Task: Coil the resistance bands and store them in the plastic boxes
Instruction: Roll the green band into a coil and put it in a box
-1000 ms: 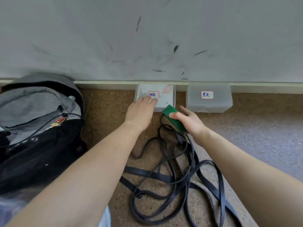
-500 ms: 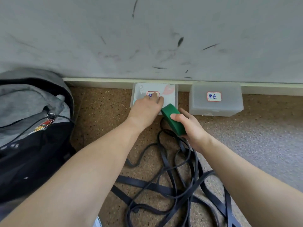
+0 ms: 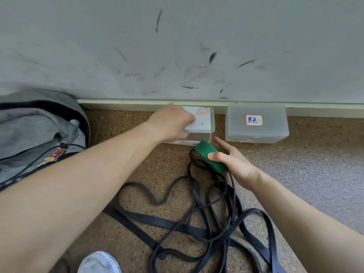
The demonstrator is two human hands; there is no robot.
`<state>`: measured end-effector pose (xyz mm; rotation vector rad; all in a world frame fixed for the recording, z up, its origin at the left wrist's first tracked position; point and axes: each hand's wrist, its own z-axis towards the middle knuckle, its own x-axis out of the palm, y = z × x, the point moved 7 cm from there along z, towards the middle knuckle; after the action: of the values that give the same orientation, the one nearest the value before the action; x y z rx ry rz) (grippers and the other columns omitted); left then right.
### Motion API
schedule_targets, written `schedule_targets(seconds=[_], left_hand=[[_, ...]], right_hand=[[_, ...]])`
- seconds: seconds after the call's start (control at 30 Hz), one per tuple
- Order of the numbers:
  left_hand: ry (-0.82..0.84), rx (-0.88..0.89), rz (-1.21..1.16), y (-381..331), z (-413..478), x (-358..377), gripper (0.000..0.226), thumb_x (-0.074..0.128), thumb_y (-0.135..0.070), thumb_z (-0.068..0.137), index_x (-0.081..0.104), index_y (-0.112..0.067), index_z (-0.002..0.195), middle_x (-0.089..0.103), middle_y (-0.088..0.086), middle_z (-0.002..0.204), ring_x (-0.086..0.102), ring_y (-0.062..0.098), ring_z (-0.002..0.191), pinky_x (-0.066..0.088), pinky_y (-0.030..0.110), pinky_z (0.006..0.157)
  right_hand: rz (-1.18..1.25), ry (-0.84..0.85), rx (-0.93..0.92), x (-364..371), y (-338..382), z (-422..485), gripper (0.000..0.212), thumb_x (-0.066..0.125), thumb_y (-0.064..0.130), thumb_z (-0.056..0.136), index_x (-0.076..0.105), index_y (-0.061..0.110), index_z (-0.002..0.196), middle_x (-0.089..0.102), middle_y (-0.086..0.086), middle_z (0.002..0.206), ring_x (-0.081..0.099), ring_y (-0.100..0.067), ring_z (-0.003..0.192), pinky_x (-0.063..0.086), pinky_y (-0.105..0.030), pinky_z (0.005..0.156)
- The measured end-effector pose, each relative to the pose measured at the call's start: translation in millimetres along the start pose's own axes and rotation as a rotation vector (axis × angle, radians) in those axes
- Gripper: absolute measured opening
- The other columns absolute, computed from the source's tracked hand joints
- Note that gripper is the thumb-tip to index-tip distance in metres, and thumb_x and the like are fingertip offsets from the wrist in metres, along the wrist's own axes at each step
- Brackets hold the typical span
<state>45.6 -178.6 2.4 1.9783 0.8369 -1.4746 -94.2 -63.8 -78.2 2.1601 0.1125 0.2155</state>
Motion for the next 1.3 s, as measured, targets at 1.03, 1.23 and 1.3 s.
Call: schedule_targets(seconds=[1.03, 1.23, 1.3], left_hand=[[0.047, -0.542, -0.74, 87, -31, 82, 0.113, 0.079, 0.001, 0.07, 0.019, -0.044, 0.155, 0.022, 0.0, 0.163, 0.048, 0.031, 0.134, 0.055, 0.038, 0.096], [0.105, -0.497, -0.798, 85, -36, 76, 0.111, 0.081, -0.001, 0.069, 0.022, -0.036, 0.156, 0.025, 0.004, 0.162, 0.04, 0.029, 0.141, 0.043, 0.039, 0.111], [0.114, -0.481, -0.779, 83, -35, 75, 0.111, 0.082, -0.003, 0.067, 0.023, -0.034, 0.156, 0.03, 0.004, 0.16, 0.039, 0.028, 0.141, 0.04, 0.04, 0.114]], right_hand=[[-0.715, -0.258, -0.087, 53, 73, 95, 0.095, 0.096, 0.04, 0.058, 0.05, 0.018, 0.138, 0.062, 0.001, 0.131, 0.058, -0.022, 0.12, 0.048, -0.034, 0.098], [-0.759, -0.3, -0.076, 55, 66, 92, 0.103, 0.094, 0.047, 0.058, 0.042, 0.02, 0.143, 0.054, -0.004, 0.138, 0.055, -0.026, 0.124, 0.05, -0.043, 0.102], [-0.801, -0.32, -0.067, 57, 62, 93, 0.103, 0.094, 0.049, 0.057, 0.041, 0.021, 0.141, 0.049, -0.004, 0.14, 0.053, -0.03, 0.126, 0.05, -0.047, 0.103]])
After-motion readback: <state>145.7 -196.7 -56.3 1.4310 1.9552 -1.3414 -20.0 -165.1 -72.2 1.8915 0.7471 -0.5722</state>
